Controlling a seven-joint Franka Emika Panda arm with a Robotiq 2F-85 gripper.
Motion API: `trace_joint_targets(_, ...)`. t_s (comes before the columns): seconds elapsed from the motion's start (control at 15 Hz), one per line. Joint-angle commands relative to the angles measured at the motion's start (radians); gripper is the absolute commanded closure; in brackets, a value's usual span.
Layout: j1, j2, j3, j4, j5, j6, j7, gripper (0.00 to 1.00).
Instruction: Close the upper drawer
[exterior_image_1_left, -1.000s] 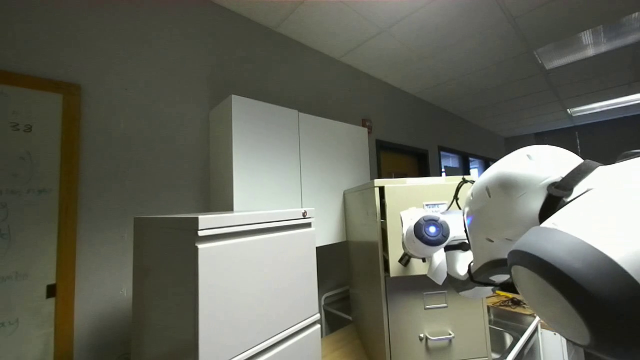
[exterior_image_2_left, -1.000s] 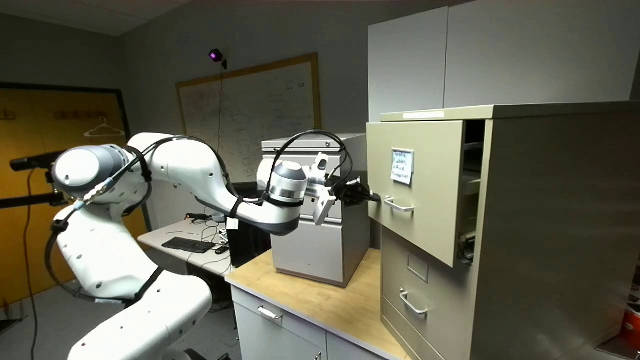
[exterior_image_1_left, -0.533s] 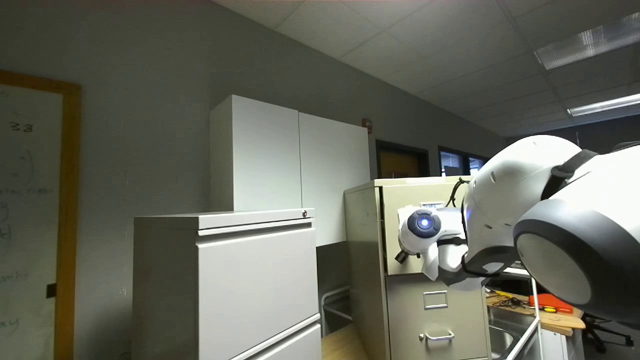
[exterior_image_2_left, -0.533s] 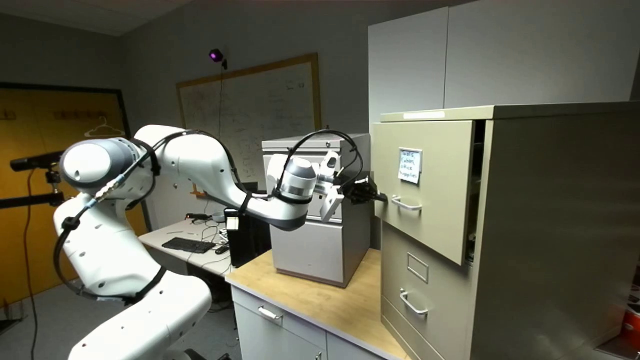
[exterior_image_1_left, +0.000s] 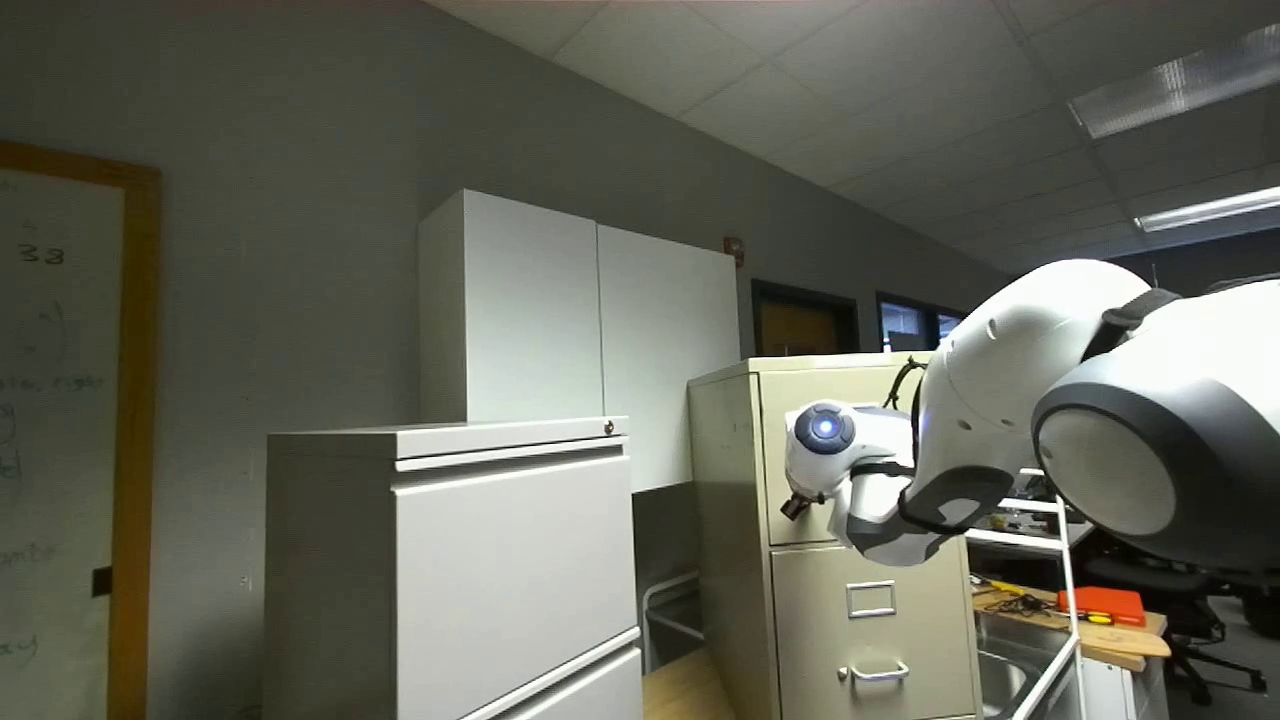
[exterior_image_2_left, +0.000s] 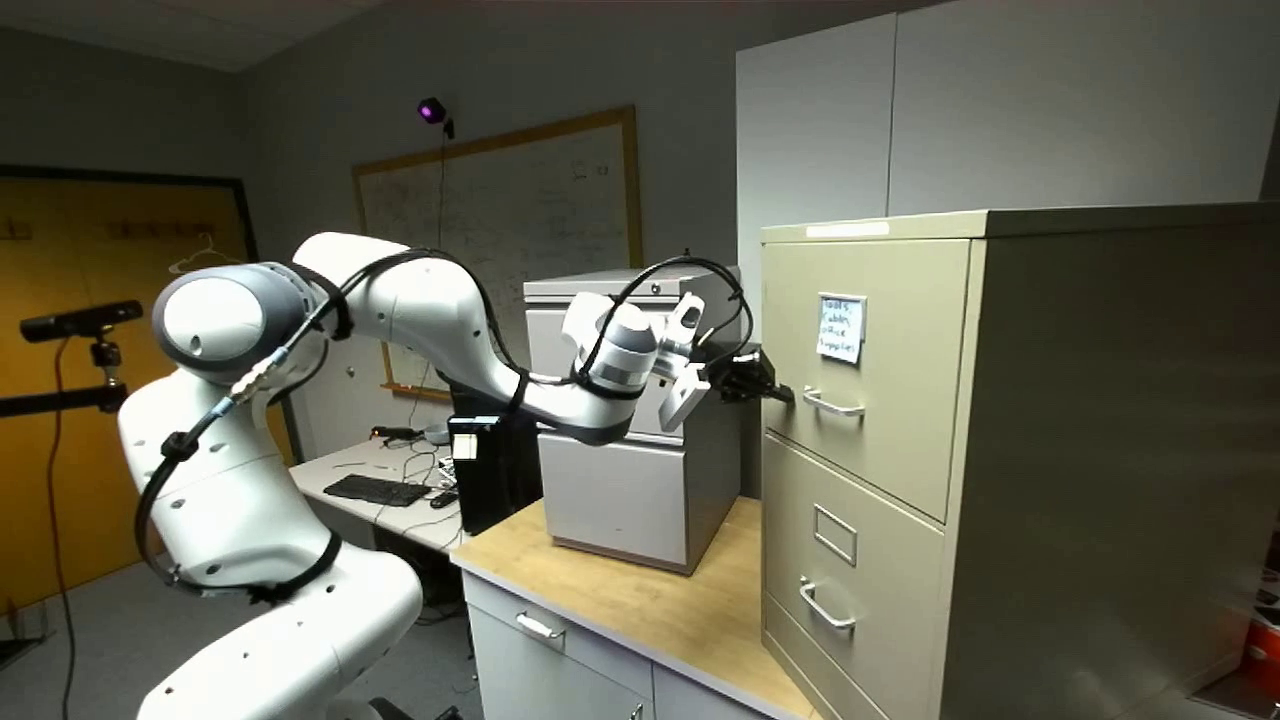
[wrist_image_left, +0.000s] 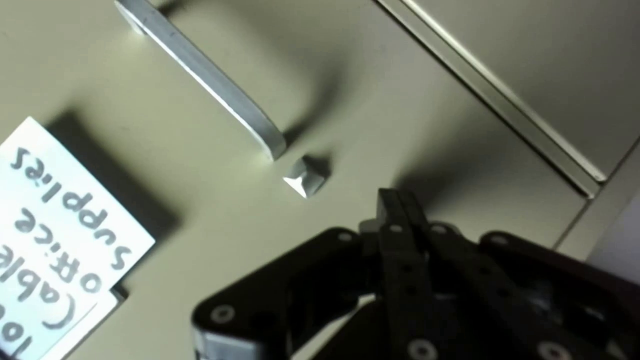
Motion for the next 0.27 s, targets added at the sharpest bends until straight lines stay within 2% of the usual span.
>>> trace_joint_targets(0.0,-0.013,0.208,0.035,0.098,0.037,-0.098,-0.109,1.0)
trace_joint_targets(0.2,-0.007,0.217,0.029,0.098,0.041,-0.101,-0.124,1.0)
